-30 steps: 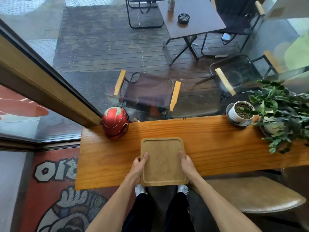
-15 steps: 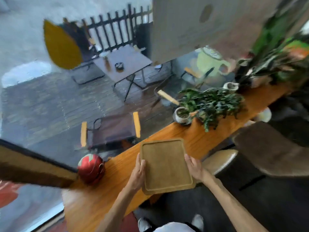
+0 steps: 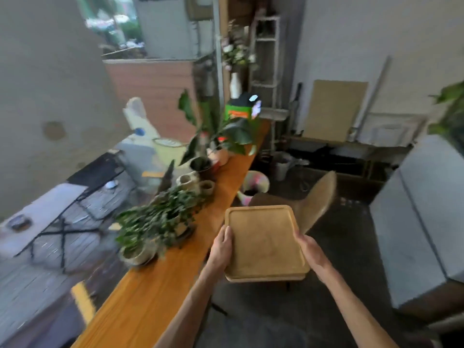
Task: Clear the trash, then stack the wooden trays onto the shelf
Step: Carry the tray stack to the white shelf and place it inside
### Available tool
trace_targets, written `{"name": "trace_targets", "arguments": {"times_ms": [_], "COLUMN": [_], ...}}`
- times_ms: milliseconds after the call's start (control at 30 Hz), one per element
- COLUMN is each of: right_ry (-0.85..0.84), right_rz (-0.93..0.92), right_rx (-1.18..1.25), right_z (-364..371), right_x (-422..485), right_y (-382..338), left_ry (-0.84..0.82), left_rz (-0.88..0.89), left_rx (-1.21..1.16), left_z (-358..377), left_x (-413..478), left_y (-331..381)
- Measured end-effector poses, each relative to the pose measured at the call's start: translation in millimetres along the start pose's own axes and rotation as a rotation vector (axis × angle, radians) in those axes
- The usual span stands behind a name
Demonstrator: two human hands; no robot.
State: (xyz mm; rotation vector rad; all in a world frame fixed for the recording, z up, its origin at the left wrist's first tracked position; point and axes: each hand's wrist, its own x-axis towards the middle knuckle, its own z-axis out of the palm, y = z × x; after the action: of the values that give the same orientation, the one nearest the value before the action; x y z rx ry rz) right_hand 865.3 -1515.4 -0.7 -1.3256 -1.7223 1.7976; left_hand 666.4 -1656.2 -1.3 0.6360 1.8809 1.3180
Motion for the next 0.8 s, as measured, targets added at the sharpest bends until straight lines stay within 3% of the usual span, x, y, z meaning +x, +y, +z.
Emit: {"name": "trace_targets", "arguments": {"times_ms": [200, 400, 600, 800], "right_ry": [0.220, 0.376, 0.506, 0.511], "right_rz": [-0.005, -0.010, -0.003, -0.028], "right_rx": [0.041, 0.071, 0.058, 0.048], "right_z": [-170.2, -286.1, -386.4, -490.3], "right_x": [29.4, 91.2, 189.8, 307.3], "right_y": [-21.9, -36.3, -69.6, -115.5], "left_ry": [-0.201, -0.385, -0.433, -0.453], "left_rz": [0.033, 0.057, 0.074, 0.081], "left_rx": [-0.068, -0.100, -0.117, -0.118], "left_z": [162.5, 271.2, 376.5, 473.6], "left_x": [82.2, 155.3, 274.1, 397.7], "left_y": [84.0, 150.2, 210.3, 274.1]}}
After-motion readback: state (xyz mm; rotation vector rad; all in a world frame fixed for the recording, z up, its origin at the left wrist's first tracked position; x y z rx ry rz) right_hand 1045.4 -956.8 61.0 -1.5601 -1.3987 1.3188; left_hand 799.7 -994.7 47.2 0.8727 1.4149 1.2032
